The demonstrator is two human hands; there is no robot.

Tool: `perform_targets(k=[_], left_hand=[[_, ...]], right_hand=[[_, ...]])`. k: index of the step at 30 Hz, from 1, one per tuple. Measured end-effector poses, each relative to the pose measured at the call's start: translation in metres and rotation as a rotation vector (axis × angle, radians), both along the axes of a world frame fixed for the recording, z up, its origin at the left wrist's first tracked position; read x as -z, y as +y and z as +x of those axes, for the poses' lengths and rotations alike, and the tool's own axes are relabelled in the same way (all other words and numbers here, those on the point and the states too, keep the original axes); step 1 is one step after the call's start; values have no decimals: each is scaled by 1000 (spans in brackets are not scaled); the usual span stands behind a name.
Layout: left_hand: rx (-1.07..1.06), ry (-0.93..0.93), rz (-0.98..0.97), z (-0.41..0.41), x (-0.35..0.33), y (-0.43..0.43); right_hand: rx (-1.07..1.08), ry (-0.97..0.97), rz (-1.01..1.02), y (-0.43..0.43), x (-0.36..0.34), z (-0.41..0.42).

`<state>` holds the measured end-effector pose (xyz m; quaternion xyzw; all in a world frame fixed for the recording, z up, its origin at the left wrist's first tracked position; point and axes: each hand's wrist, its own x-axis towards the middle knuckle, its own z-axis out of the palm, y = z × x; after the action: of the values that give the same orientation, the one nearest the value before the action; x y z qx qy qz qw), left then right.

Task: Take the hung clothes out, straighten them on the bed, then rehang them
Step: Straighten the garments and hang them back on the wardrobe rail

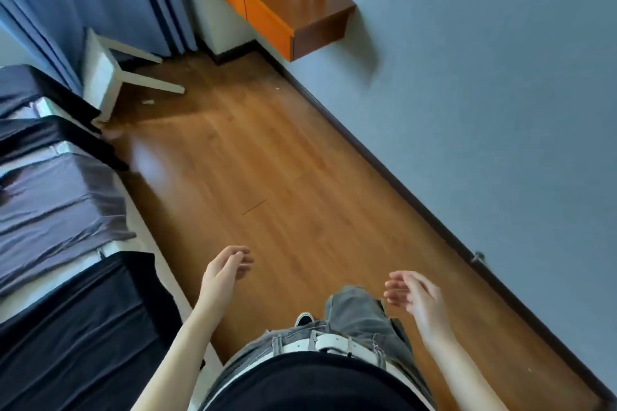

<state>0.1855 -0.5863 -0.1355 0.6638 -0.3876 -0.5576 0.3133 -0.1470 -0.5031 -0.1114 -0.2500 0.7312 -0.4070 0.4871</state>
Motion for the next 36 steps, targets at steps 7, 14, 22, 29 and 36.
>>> perform_targets(k=[7, 14, 22, 29, 36], left_hand=[[-158, -48, -74, -21, 4, -160], [-621, -160, -45, 6, -1, -232], [-1163, -162, 52, 37, 2, -215], [-1480, -101, 102, 104, 26, -237], [-1655, -131, 84, 232, 0, -269]], right_hand=[[-192, 4, 38, -198, 16, -31], [-675, 24, 38, -448, 5, 19], [-1196, -15, 58, -611, 9, 191], [-1437, -58, 92, -661, 29, 369], [-1546, -59, 114, -695, 21, 525]])
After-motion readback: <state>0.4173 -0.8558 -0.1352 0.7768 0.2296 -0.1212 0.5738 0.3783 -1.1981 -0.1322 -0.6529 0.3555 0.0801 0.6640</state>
